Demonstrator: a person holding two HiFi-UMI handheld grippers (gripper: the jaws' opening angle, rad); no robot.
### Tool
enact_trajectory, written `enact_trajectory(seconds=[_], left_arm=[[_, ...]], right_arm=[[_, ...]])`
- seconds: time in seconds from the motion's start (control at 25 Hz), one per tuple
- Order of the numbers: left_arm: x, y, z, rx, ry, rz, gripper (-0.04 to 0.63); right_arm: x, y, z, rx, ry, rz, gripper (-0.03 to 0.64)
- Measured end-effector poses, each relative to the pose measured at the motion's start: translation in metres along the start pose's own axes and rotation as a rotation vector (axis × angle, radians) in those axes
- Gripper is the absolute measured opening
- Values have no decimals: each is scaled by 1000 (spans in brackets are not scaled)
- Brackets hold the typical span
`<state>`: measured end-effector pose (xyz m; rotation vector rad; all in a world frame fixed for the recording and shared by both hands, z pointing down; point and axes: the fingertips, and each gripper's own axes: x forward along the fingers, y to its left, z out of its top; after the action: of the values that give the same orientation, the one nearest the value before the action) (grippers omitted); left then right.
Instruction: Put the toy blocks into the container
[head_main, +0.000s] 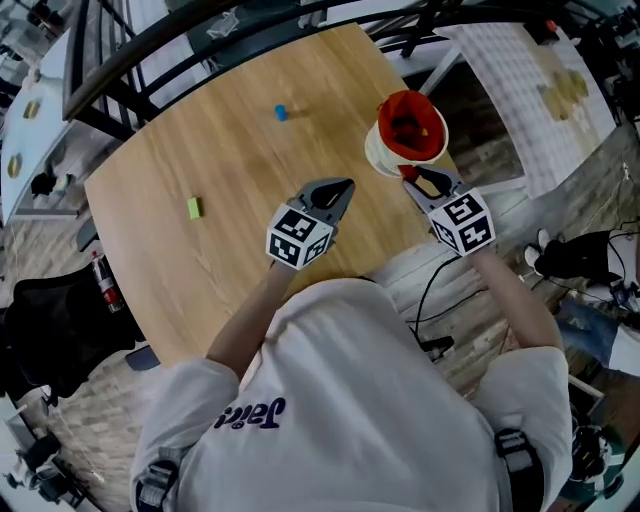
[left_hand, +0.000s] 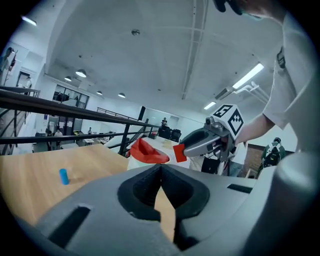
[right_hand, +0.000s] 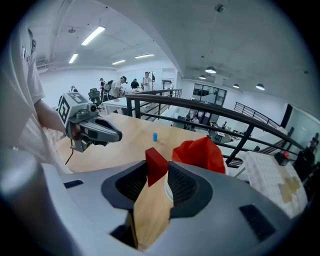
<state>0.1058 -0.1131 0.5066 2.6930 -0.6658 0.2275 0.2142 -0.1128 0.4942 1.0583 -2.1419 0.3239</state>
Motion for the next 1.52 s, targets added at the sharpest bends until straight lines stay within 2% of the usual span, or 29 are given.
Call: enact_trajectory(seconds=[0.2, 0.4, 0.56, 0.84, 1.08, 1.2, 1.36, 1.52], left_arm=[[33, -7, 6, 21, 15, -38, 6], [57, -10, 12, 23, 16, -37, 6], [70, -9, 16, 37, 7, -41, 6], [85, -8, 23, 54, 5, -46, 6], [83, -3, 27, 52, 1, -27, 6], [80, 1, 27, 45, -1, -16, 6], [73, 3, 28, 24, -12, -2, 6], [68, -3, 29, 22, -26, -11, 6]], right_arm=[[-29, -48, -3, -122, 66, 13, 138], [-23, -88, 11, -247, 79, 56, 138], [7, -96, 20, -390, 92, 124, 138], [87, -108, -6, -461, 291, 226, 138], [133, -112, -35, -446, 409, 258, 140], [137, -112, -43, -401, 442, 269, 201], [128, -111, -36, -372, 403, 238, 204], [103, -113, -17, -323, 305, 186, 204]])
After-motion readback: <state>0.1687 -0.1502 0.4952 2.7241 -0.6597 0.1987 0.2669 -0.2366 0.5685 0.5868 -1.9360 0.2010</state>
